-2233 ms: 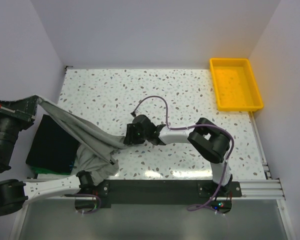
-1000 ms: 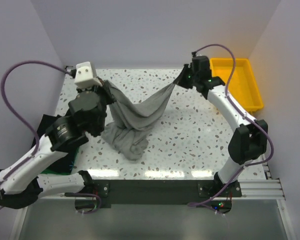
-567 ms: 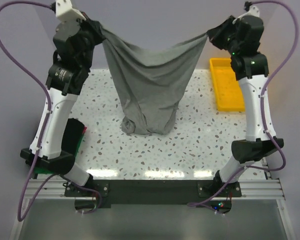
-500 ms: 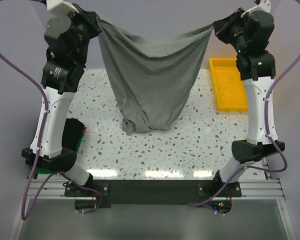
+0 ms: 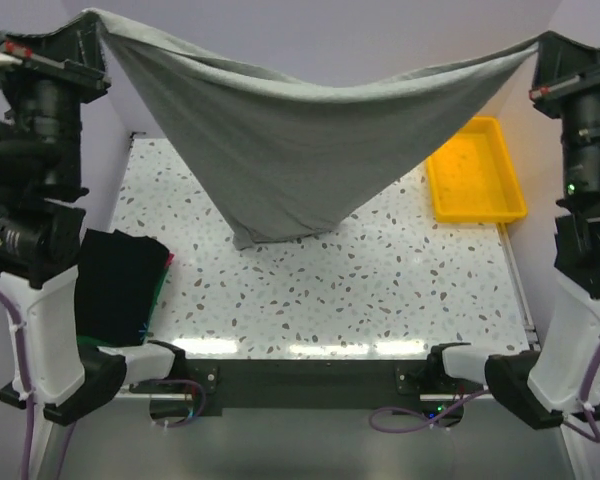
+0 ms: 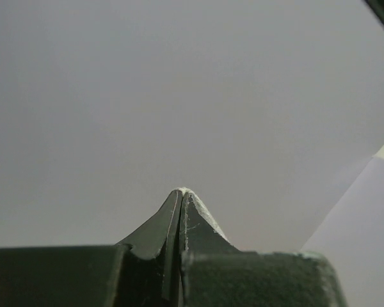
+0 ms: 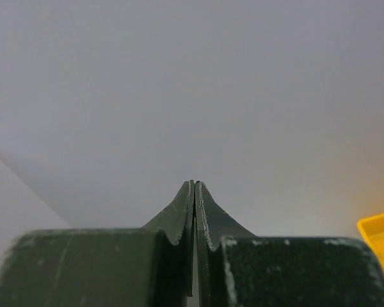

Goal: Fold and stack the t-shirts
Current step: Flatten the tshirt out

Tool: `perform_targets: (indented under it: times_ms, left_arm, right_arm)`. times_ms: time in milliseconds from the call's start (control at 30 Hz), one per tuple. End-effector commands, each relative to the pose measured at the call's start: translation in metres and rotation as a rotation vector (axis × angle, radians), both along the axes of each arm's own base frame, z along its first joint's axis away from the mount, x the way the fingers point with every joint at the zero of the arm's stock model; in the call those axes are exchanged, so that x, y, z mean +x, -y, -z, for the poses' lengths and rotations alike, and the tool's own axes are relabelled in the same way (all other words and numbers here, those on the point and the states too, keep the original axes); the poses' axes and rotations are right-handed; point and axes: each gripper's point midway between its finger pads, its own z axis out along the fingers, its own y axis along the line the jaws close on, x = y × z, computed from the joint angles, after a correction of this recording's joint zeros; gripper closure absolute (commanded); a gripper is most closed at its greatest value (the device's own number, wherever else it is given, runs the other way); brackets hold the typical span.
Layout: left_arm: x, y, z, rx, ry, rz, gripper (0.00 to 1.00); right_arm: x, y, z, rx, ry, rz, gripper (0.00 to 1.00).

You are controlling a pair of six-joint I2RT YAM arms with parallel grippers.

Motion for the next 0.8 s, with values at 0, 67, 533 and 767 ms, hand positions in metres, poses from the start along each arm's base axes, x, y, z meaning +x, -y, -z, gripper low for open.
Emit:
perform_targets:
  times_ms: [0, 67, 533, 767]
  left_arm:
    - [-0.057, -0.009, -0.033, -0.067, 0.151, 0.06, 1.0]
    - [-0.069, -0.007, -0.034, -0.077, 0.18, 0.097, 1.0]
    - [-0.119, -0.002, -0.067, -0.089, 0.341, 0.202, 1.0]
    - [-0.024, 0.027, -0.018, -0.071, 0.208, 0.209, 1.0]
  right_arm:
    - [-0.041, 0.017, -0.024, 0.008, 0.094, 0.071, 1.0]
    - [-0.067, 0.021, -0.032, 0.016, 0.136, 0.073, 1.0]
    - [-0.112, 0.034, -0.055, 0.015, 0.251, 0.13, 1.0]
    - [-0.035, 0.023, -0.02, -0.001, 0.161, 0.114, 1.0]
